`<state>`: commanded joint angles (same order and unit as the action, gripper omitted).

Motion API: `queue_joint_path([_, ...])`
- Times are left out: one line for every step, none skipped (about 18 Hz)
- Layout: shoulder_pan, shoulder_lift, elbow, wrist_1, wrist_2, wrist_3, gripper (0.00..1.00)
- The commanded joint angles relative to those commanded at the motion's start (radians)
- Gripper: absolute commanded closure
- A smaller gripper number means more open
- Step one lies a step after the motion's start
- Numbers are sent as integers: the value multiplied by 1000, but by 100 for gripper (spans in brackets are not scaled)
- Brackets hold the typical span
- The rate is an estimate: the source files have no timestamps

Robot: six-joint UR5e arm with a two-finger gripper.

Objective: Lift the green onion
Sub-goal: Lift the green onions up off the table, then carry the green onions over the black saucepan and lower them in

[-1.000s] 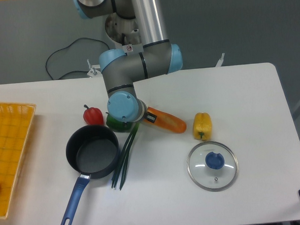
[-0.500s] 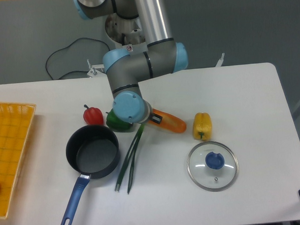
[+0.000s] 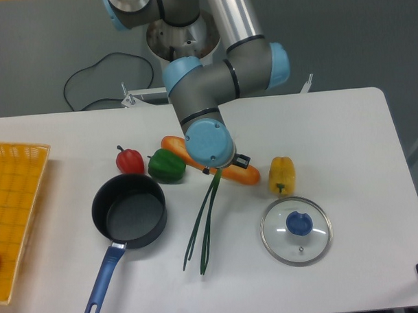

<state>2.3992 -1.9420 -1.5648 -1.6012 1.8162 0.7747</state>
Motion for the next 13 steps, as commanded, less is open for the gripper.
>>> queue_joint_path([-3,6,11,-41,0,0,90])
queue_joint_path([-8,21,20,-86,0,0,90])
queue_joint_path([-12,31,28,-120,0,0,90])
queue_joint_path([-26,41,29,-143,0,0,90])
queue_joint_path([-37,54,29,-155,0,0,90])
queue_joint_path([-47,61,29,-170,-2,0,90])
queue_joint_path([-58,66,29,-189,0,0,90])
queue_joint_path([-70,69,31,-209,0,-2,90])
queue_joint_path([-81,75,31,-224,-2,-3,90])
queue_joint_path([-92,78,31,-235,-2,-5,90])
queue_joint_path([-101,83,31,-249,-2,-5,90])
queue_joint_path([-109,95,32,-264,-2,-5,90])
queue_joint_path([-114,101,32,-273,-3,-5,90])
